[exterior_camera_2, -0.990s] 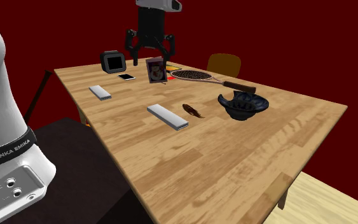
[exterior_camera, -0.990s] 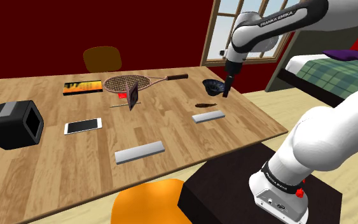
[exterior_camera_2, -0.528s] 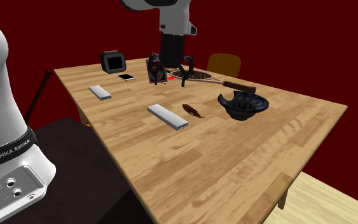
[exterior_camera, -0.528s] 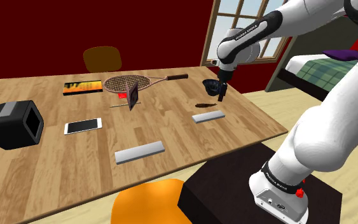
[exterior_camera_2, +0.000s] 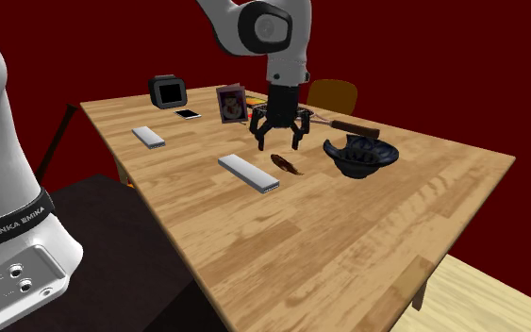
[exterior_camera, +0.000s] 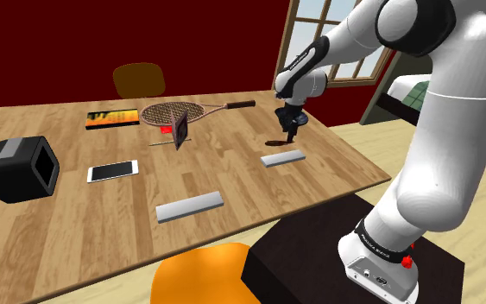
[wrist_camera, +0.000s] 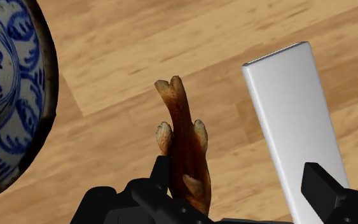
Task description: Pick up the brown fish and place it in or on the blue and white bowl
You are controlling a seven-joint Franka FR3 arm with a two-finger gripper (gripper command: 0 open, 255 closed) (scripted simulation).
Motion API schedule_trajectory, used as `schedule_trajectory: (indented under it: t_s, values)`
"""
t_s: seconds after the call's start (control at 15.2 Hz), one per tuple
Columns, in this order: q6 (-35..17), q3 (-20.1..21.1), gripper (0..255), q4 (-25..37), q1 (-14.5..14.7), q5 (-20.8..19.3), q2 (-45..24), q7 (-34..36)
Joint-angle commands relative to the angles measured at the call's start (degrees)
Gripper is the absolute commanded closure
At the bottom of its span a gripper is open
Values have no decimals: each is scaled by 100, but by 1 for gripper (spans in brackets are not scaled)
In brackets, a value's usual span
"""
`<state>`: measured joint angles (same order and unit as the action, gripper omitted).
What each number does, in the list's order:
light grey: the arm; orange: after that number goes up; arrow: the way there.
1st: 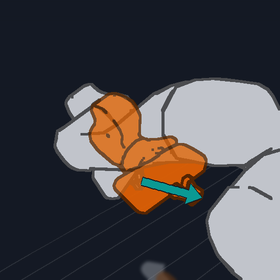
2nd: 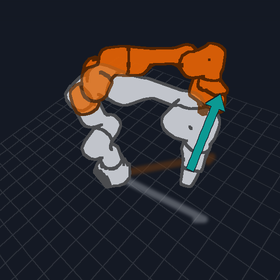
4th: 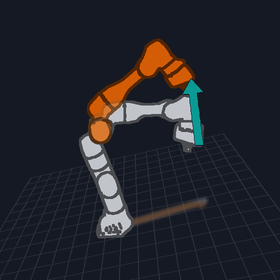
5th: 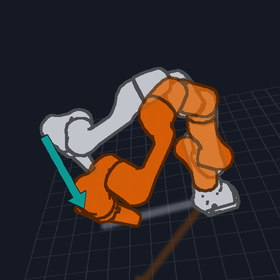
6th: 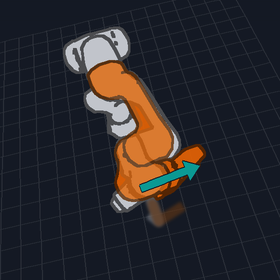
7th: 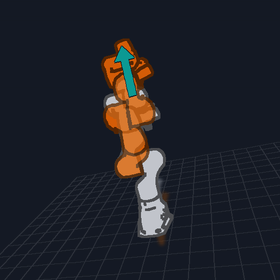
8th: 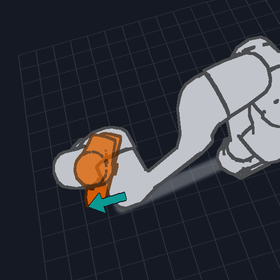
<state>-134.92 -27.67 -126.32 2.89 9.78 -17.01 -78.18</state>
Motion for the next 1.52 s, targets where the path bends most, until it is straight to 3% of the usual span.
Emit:
schedule_trajectory:
  t_s: [0.0, 0.46, 0.92, 0.99, 1.45]
  values:
    - [-107, 83, 0, 102, -72, 124, -230, -199]
    - [-530, 248, 0, 28, -192, 403, -617, -389]
    - [-530, 248, 0, 28, -192, 402, -616, -388]
    - [-530, 248, 255, 28, -192, 402, -616, -388]
    - [-559, 288, 255, 49, -162, 433, -668, -346]
